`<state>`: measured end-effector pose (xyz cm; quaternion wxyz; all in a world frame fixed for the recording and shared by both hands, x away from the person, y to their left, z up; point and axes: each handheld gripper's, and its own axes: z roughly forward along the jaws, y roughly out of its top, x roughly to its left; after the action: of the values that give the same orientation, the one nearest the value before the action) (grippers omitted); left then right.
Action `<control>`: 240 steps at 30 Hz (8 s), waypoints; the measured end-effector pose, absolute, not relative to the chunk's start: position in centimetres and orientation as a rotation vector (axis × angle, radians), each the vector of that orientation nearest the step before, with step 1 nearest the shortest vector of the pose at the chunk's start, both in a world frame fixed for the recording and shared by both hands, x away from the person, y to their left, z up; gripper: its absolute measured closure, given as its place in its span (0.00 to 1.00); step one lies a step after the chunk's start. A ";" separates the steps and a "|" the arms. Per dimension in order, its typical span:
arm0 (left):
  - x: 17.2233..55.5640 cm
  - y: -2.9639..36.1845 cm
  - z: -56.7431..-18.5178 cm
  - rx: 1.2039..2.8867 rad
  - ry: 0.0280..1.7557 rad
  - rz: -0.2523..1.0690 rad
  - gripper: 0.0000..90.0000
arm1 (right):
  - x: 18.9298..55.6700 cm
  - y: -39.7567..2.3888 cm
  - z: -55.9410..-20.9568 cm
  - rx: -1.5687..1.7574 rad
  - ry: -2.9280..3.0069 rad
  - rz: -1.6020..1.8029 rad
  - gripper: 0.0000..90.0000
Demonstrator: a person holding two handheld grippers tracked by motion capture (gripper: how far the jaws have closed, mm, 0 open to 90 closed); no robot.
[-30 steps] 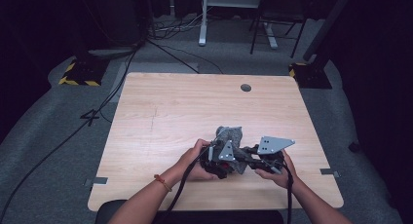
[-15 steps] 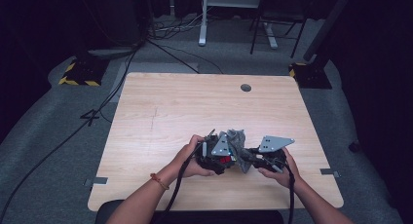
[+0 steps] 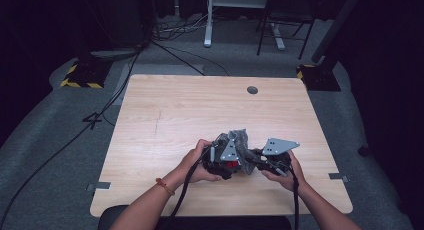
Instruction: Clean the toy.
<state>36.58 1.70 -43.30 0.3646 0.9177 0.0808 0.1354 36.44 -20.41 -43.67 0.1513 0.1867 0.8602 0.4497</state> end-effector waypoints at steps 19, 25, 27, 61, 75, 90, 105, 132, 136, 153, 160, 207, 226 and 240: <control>36.7 2.8 -42.7 2.339 0.222 0.361 0.37 | 34.9 -20.5 -42.8 0.453 2.460 1.311 0.86; 36.8 2.0 -43.2 2.343 0.213 0.317 0.37 | 34.4 -20.1 -42.2 0.360 2.433 1.356 0.85; 36.6 1.7 -43.3 2.345 0.195 0.315 0.37 | 34.6 -20.1 -41.9 0.370 2.420 1.381 0.85; 36.1 2.1 -42.5 2.318 0.176 0.342 0.37 | 36.3 -20.4 -43.0 0.478 2.432 1.241 0.86; 36.6 2.5 -42.7 2.311 0.209 0.342 0.37 | 34.1 -20.5 -42.1 0.389 2.429 1.371 0.86; 35.9 2.6 -41.7 2.234 0.169 0.354 0.37 | 36.9 -21.8 -44.2 0.557 2.470 1.297 0.86; 36.2 2.9 -42.2 2.243 0.154 0.299 0.36 | 36.3 -22.4 -43.5 0.526 2.485 1.611 0.86; 36.2 3.4 -41.5 2.219 0.191 0.370 0.37 | 35.7 -21.4 -43.6 0.522 2.477 1.432 0.86; 36.2 3.0 -41.9 2.238 0.182 0.357 0.37 | 34.8 -21.3 -42.3 0.470 2.418 1.493 0.86; 35.7 3.4 -40.9 2.204 0.172 0.385 0.37 | 36.5 -21.4 -44.3 0.541 2.540 1.368 0.86; 36.0 3.9 -40.7 2.198 0.192 0.387 0.37 | 35.5 -21.6 -43.3 0.497 2.514 1.439 0.86; 35.7 4.5 -40.9 2.164 0.164 0.286 0.36 | 36.4 -22.6 -44.1 0.554 2.522 1.706 0.85; 36.0 3.2 -41.7 2.239 0.181 0.357 0.37 | 36.1 -22.0 -43.7 0.523 2.488 1.515 0.85; 36.1 3.9 -41.2 2.202 0.189 0.334 0.37 | 35.7 -21.7 -44.1 0.528 2.522 1.519 0.86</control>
<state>36.08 3.89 -41.21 0.4378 0.8857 0.0759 0.1345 35.69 -21.74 -44.09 0.0753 0.1759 0.8407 0.5066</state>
